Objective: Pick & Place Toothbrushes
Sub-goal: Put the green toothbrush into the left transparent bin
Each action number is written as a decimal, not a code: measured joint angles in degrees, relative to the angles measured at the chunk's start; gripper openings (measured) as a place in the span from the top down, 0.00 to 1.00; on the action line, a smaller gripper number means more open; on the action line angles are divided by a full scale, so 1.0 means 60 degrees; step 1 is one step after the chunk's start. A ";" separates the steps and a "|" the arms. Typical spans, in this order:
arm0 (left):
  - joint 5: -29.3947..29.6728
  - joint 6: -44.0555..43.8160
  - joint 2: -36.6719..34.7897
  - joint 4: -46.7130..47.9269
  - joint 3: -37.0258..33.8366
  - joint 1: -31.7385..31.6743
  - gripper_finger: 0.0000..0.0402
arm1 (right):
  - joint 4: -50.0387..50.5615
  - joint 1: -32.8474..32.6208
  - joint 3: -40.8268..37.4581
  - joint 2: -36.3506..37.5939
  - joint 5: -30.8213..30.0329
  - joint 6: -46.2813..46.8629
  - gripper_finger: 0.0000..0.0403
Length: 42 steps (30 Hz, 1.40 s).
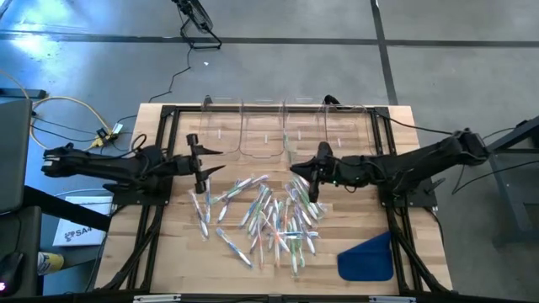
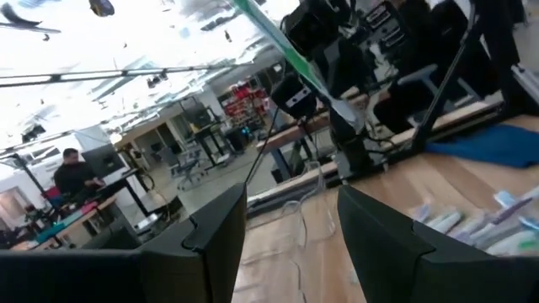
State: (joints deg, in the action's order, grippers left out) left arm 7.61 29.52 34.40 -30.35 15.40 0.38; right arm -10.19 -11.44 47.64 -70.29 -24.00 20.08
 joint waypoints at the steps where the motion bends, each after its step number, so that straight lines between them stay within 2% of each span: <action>1: -0.0136 0.0066 0.0330 -0.0112 0.0218 0.0000 0.54 | -0.0131 0.0000 0.0000 -0.0101 -0.0003 -0.0005 0.99; 5: -0.0958 0.0114 0.1711 -0.1187 0.0921 0.0000 0.54 | -0.0659 0.0000 0.0000 -0.0490 -0.0002 -0.0142 0.99; 9: -0.1350 -0.0006 0.2991 -0.2060 0.1587 0.0000 0.54 | -0.0856 -0.0004 0.0007 -0.0810 0.0034 -0.0301 0.99; 17: -0.1997 -0.0216 0.5419 -0.2208 0.3502 0.0000 0.54 | -0.0851 -0.0011 0.0007 -0.1028 0.0178 -0.0577 0.99; 23: -0.2006 -0.1459 0.6895 -0.2165 0.5076 -0.0003 0.54 | -0.1020 -0.0011 0.0007 -0.1023 0.0917 -0.1334 0.99; 29: -0.2018 -0.1760 0.7552 -0.1736 0.5991 0.0000 0.54 | -0.0999 -0.0106 0.0007 -0.1022 0.1131 -0.1819 0.99; 36: -0.2038 -0.1908 0.7685 -0.1628 0.6148 0.0000 0.55 | -0.0991 -0.0109 0.0007 -0.1022 0.1017 -0.1892 0.99; 39: -0.2035 -0.1942 0.7685 -0.1631 0.6148 0.0000 0.58 | -0.0988 -0.0109 0.0007 -0.1022 0.1006 -0.1891 0.99; 42: -0.2034 -0.1945 0.7685 -0.1632 0.6148 0.0000 0.66 | -0.0991 -0.0109 0.0007 -0.1022 0.0996 -0.1889 0.99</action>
State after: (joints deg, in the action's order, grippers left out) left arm -4.59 17.85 80.51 -40.15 52.29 0.38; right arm -16.14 -12.10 47.68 -76.42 -18.02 8.75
